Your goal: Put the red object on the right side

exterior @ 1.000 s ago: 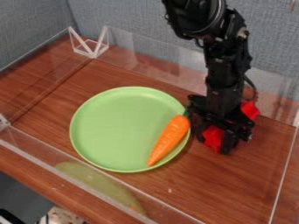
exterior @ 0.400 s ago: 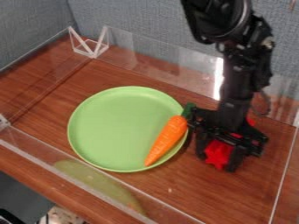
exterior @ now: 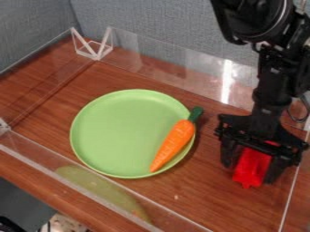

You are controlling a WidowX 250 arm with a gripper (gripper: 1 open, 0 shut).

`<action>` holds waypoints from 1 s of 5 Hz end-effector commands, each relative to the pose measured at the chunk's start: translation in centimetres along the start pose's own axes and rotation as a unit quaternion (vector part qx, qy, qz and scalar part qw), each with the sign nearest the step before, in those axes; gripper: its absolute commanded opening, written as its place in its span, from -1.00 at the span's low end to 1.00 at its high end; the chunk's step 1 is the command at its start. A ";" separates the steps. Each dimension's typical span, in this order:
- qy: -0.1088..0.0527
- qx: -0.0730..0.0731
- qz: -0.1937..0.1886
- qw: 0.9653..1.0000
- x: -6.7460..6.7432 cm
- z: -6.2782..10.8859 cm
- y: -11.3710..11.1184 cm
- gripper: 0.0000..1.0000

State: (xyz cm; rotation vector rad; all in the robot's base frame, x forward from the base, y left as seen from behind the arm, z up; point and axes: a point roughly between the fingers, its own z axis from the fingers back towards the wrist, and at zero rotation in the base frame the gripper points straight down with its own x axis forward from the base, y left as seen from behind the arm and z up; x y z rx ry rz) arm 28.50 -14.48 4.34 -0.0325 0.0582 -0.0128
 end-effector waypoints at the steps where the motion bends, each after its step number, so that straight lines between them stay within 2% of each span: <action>1: -0.032 -0.011 0.005 0.999 0.0 1.6 -0.7 1.00; 2: -0.030 -0.006 0.016 0.999 -0.1 0.9 -0.8 1.00; 4: -0.028 0.005 0.053 0.998 -1.3 2.5 0.7 1.00; 5: -0.034 0.009 0.049 0.998 -1.6 2.5 1.2 1.00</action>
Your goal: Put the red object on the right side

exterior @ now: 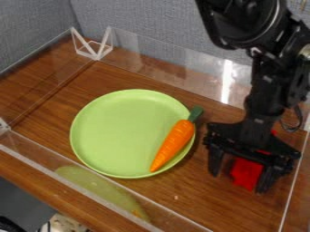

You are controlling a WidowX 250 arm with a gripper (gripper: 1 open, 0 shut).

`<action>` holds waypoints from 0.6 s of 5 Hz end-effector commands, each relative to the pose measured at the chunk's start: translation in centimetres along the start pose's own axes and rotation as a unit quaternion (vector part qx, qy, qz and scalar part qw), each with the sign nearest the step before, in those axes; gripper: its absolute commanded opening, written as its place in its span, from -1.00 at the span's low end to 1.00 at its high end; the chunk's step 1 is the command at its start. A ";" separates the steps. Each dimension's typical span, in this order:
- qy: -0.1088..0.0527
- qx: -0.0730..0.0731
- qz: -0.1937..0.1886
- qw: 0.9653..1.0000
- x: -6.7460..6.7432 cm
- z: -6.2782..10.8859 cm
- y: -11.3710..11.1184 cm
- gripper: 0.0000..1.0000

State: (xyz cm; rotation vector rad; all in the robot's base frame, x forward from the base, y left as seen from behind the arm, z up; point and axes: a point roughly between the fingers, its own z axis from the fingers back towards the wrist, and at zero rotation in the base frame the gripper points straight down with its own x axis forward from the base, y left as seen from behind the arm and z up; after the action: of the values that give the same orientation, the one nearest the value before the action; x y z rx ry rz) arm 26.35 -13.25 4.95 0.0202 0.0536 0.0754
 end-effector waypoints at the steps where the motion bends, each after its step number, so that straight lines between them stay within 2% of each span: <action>1: -0.035 -0.015 0.001 0.999 0.3 1.9 0.5 1.00; 3: -0.048 -0.011 -0.018 0.999 -0.2 1.8 1.1 1.00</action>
State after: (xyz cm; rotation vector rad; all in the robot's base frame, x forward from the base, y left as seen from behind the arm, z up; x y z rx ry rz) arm 25.69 -12.35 5.24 0.0262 0.0089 0.0302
